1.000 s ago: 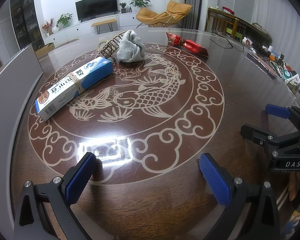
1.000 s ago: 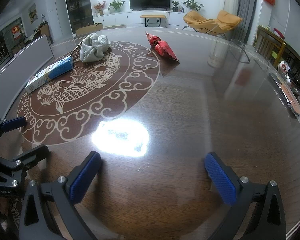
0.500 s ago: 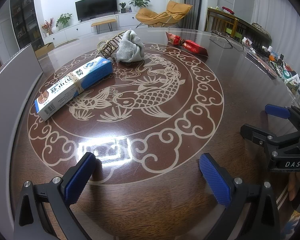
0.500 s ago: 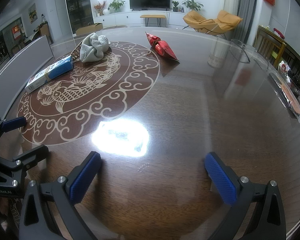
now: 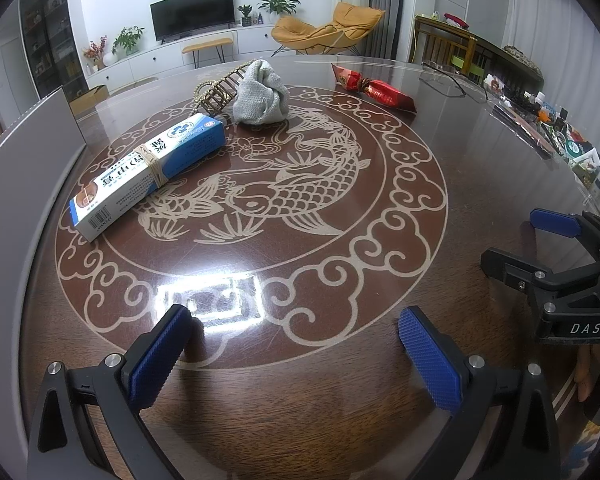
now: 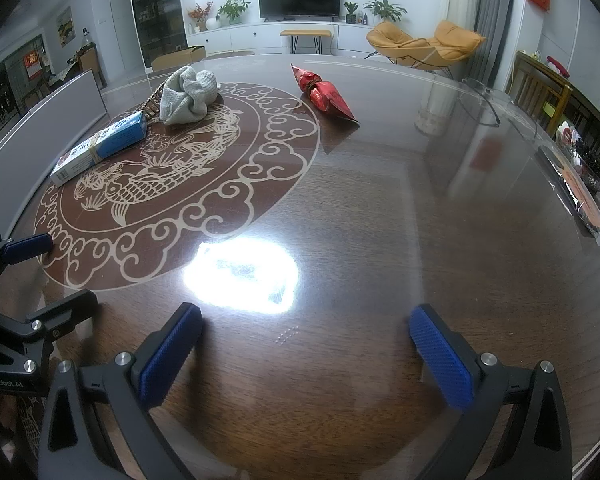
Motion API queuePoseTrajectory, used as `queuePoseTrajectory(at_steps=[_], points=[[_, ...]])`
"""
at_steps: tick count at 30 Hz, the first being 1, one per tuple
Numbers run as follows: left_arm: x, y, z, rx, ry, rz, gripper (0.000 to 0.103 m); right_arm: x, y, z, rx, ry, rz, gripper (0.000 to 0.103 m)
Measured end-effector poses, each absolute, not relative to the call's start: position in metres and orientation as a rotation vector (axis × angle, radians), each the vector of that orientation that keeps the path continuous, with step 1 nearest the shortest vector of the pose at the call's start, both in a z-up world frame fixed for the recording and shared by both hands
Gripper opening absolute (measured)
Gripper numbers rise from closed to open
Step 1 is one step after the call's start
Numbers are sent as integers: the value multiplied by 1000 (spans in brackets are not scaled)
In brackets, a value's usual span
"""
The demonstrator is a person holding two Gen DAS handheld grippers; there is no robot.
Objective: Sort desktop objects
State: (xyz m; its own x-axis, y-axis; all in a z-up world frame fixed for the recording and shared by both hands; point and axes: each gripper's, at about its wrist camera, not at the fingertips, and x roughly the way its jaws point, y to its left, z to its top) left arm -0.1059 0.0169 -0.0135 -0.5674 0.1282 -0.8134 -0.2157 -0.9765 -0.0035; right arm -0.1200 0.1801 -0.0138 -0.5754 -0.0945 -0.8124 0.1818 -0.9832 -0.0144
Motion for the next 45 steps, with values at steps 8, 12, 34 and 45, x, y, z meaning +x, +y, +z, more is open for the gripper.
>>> queuePoseTrajectory(at_steps=[8, 12, 34, 45], points=[[-106, 17, -14, -1346, 142, 2617, 103, -120, 180, -14, 1360, 144, -2654, 103], [-106, 17, -14, -1346, 142, 2617, 103, -120, 180, -14, 1360, 143, -2654, 103], [-160, -20, 30, -1294, 456, 2673, 103, -120, 181, -15, 1361, 143, -2655, 103], [-275, -65, -8, -1520, 287, 2435, 103, -120, 180, -14, 1361, 142, -2655, 103]])
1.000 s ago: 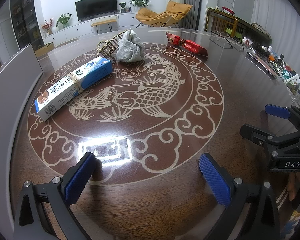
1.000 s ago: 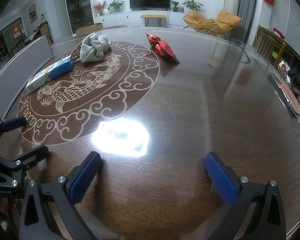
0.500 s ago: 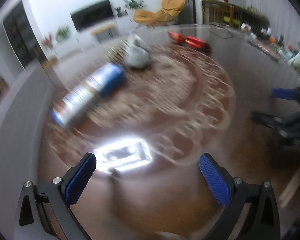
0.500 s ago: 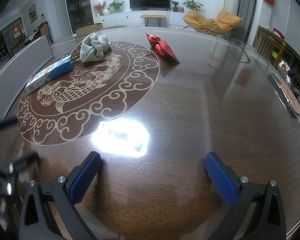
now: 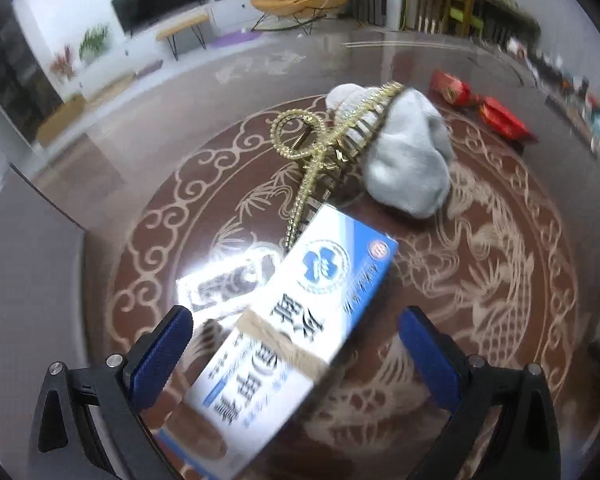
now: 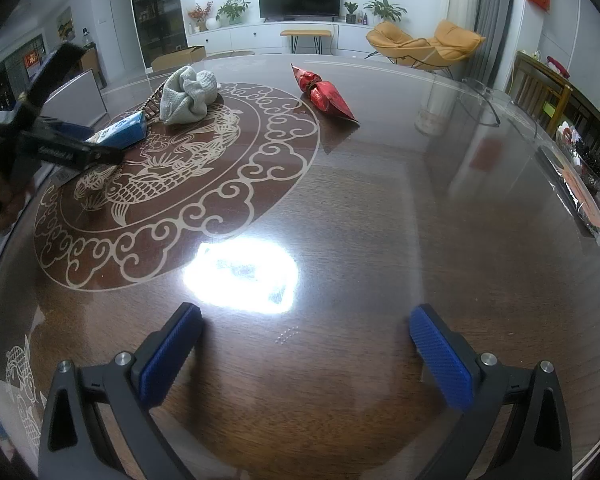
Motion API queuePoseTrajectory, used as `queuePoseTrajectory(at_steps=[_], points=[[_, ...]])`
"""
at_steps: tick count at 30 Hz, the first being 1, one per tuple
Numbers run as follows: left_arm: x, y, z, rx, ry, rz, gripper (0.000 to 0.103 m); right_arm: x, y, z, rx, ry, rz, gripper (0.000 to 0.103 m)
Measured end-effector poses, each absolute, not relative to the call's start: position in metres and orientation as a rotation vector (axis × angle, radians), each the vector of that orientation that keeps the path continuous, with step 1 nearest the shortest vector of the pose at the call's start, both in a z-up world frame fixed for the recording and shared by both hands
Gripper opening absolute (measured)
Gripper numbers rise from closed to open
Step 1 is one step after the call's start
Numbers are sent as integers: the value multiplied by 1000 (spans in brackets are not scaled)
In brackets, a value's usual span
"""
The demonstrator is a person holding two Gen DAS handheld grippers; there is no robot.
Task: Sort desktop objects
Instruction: 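Move left tool to the boxed nail-cream tube and grasp it, then grasp the white knit glove with right tool while left tool holds the tube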
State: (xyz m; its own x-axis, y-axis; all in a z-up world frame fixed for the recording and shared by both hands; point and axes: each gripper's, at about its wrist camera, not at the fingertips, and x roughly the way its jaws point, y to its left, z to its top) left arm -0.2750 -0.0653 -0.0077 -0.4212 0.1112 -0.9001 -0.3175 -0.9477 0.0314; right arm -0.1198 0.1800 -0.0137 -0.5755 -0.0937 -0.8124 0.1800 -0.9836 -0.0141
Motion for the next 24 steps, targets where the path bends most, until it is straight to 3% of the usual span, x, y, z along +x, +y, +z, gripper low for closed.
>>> queuePoseTrajectory(at_steps=[5, 6, 8, 10, 24], points=[[-284, -72, -11, -1522, 221, 2463, 103, -120, 180, -14, 1361, 142, -2655, 103], [-279, -71, -10, -1488, 222, 2480, 99, -120, 180, -15, 1361, 142, -2655, 103], [-267, -67, -4, -1404, 230, 2501, 59, -120, 180, -14, 1361, 142, -2655, 103], [-255, -61, -2, -1374, 229, 2519, 44, -120, 180, -14, 1361, 142, -2655, 103], [-122, -43, -6, -1350, 89, 2675, 44, -120, 180, -14, 1364, 137, -2662, 103]])
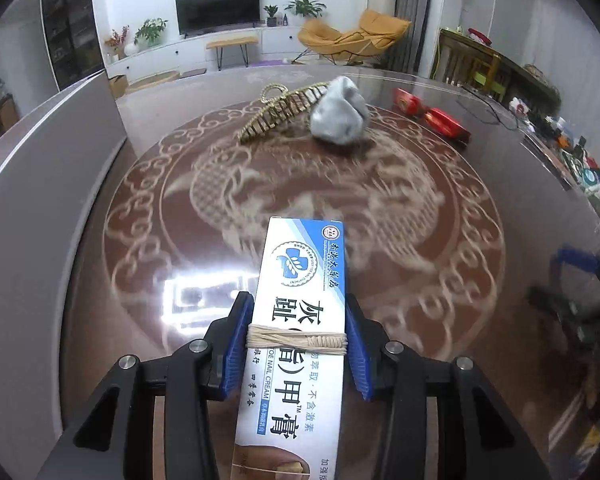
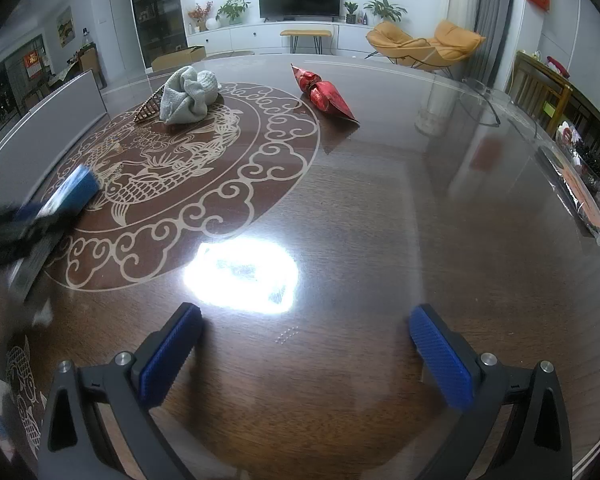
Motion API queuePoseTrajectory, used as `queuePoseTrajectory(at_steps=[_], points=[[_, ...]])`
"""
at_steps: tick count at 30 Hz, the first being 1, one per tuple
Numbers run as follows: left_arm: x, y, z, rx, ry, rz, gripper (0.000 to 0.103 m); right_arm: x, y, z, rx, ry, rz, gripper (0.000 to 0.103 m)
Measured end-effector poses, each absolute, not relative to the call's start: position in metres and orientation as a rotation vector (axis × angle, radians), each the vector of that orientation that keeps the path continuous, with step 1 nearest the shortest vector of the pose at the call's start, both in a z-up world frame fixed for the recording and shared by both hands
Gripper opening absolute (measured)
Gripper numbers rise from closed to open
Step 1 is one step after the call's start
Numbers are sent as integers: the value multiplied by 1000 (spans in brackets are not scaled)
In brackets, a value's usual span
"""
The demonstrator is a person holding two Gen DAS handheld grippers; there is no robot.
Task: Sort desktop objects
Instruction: 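Grasp the white knit glove with right tool while left tool holds the tube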
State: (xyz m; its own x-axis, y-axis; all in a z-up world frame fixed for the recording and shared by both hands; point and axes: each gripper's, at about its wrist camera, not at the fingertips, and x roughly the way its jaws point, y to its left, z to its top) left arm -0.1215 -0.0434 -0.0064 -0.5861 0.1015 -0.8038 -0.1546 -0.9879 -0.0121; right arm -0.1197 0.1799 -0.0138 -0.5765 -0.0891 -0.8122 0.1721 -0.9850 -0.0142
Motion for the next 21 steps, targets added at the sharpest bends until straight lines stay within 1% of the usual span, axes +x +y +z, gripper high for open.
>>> queuePoseTrajectory(at_steps=[1, 3, 4, 5, 6, 7, 21], points=[[-117, -43, -7, -1342, 108, 2683, 46, -120, 180, -14, 1364, 137, -2662, 103], [-114, -46, -8, -1330, 109, 2687, 61, -120, 181, -15, 1364, 137, -2662, 103], [-115, -46, -10, -1338, 98, 2676, 82, -120, 181, -15, 1364, 137, -2662, 103], [-120, -47, -11, -1354, 108, 2664, 98, -120, 180, -15, 1364, 137, -2662, 103], [-123, -43, -13, -1377, 130, 2645, 101, -120, 180, -14, 1364, 137, -2662, 103], [-125, -41, -14, -1383, 137, 2633, 103, -120, 180, -14, 1364, 137, -2662, 103], [-113, -44, -15, -1369, 133, 2626, 103, -120, 180, -14, 1364, 137, -2663, 103]])
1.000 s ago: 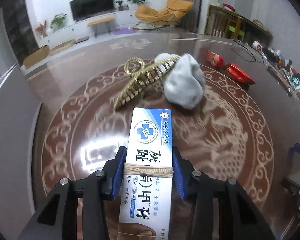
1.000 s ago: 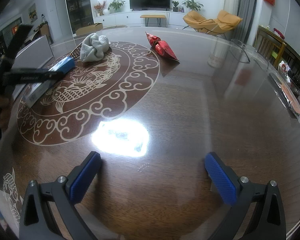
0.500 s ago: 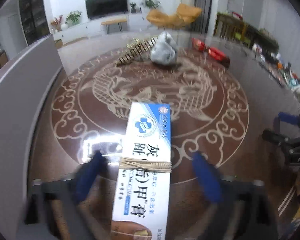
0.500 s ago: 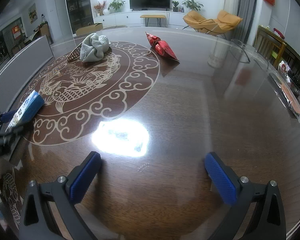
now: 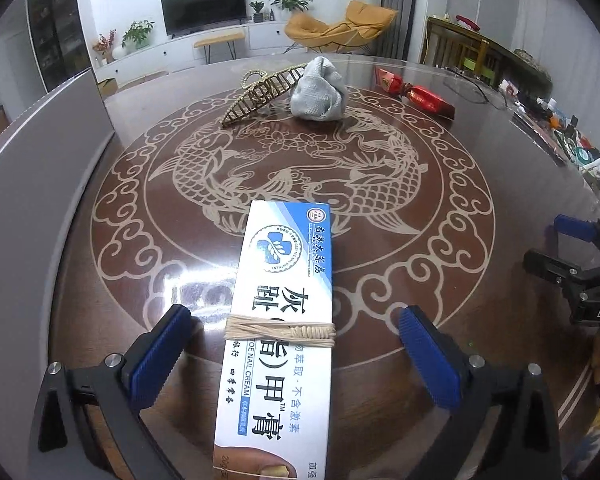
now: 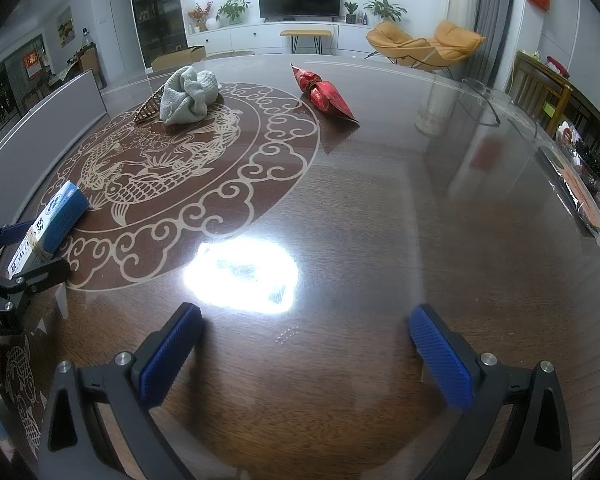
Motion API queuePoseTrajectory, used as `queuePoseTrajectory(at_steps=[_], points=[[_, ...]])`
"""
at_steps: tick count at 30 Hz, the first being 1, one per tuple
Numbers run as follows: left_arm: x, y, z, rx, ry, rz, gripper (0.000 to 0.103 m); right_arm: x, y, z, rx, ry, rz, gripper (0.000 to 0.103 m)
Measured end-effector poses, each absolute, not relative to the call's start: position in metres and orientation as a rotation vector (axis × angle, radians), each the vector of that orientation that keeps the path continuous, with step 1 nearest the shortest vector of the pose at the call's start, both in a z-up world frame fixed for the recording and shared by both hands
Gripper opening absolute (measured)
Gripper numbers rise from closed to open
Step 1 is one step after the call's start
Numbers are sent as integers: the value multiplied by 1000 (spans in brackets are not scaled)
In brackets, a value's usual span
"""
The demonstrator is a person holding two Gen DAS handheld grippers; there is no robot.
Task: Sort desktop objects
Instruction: 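Grasp the white knit glove with right tool while left tool holds the tube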
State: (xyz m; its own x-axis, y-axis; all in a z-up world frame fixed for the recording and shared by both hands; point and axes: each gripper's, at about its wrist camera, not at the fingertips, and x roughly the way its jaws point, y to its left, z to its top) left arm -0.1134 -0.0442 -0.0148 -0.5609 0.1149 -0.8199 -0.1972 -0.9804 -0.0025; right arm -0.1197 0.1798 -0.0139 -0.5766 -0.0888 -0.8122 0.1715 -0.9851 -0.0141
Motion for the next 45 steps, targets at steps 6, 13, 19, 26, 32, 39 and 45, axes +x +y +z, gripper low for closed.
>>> queuePoseTrajectory(at_steps=[6, 13, 19, 26, 32, 39, 45], points=[[-114, -44, -15, -1370, 133, 2626, 103, -120, 180, -14, 1364, 137, -2663, 103], [-114, -44, -15, -1369, 133, 2627, 103, -152, 152, -8, 1332, 159, -2491, 103], [-114, -44, -15, -1368, 133, 2626, 103, -237, 76, -3, 1304, 199, -2369, 103], [-114, -44, -15, -1368, 134, 2626, 103, -310, 37, -7, 1312, 208, -2388, 73], [-114, -44, -15, -1368, 134, 2627, 103, -308, 54, -4, 1288, 211, -2375, 40], [-114, -44, -15, -1368, 133, 2627, 103, -204, 133, -3, 1262, 171, -2414, 40], [-114, -44, -15, -1368, 133, 2627, 103, -108, 172, -19, 1248, 263, -2551, 99]])
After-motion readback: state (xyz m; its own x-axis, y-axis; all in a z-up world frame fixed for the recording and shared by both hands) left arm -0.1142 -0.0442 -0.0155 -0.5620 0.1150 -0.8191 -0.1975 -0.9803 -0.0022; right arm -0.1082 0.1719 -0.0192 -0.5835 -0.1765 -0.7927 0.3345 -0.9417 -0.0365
